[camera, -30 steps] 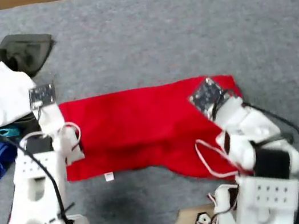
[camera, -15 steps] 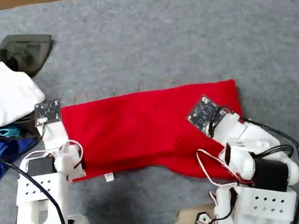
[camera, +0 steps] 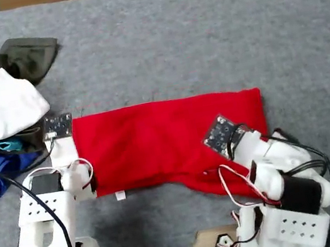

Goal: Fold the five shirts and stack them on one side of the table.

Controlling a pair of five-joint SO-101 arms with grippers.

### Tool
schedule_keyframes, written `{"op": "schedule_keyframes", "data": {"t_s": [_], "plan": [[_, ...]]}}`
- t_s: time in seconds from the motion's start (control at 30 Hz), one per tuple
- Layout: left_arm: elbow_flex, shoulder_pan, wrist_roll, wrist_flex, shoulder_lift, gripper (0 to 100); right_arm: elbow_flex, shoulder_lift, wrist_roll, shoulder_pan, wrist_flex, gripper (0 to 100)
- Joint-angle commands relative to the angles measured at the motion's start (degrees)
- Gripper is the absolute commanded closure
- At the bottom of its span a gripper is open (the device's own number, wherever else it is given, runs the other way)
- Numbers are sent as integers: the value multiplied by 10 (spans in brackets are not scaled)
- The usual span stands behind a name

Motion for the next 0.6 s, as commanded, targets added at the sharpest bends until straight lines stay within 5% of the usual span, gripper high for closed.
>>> {"op": "schedule_keyframes", "data": {"t_s": [0.0,0.23,0.33,0.5,0.57], "plan": [[-8,-8,-4,33,-13,755,-57,0,5,7,3,776],[-96,-106,-6,79,-13,752,-121,1,3,7,2,984],[-169,-137,-2,82,-10,778,-127,25,-26,-7,-19,980],[-223,-44,82,30,0,975,-131,176,-115,-91,-105,992],[-187,5,100,-39,21,972,-145,252,-144,-136,-132,992]]}}
